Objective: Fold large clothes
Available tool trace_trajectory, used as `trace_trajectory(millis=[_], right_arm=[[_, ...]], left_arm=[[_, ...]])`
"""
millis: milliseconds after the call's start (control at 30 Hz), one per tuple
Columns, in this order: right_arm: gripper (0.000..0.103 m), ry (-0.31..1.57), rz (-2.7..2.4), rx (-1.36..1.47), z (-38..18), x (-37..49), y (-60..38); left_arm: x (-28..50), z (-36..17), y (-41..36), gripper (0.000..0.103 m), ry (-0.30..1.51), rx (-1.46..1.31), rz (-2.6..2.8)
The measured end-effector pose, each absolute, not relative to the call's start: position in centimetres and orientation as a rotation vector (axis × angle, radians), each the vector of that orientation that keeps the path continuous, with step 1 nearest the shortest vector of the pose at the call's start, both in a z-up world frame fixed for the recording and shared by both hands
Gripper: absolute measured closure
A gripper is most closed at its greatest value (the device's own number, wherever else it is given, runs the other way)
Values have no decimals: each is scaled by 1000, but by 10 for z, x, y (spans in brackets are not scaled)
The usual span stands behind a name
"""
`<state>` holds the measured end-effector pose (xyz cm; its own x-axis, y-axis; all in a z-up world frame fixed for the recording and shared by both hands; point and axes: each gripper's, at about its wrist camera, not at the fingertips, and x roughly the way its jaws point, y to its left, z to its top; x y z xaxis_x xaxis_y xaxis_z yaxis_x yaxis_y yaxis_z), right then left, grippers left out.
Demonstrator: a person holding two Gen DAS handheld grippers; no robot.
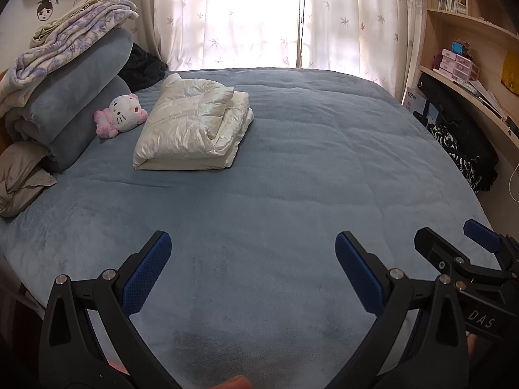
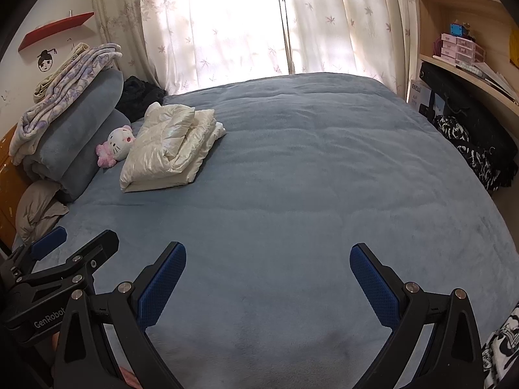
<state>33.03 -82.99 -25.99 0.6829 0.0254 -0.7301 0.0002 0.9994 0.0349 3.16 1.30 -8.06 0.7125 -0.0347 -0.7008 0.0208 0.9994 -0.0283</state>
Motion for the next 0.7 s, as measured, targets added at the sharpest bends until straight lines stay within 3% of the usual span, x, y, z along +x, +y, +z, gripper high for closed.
trace_trajectory(millis=[700], right_arm=[[1, 828, 5, 38, -269, 329, -828]], left_arm=[[36, -86, 12, 4, 782, -2, -28]])
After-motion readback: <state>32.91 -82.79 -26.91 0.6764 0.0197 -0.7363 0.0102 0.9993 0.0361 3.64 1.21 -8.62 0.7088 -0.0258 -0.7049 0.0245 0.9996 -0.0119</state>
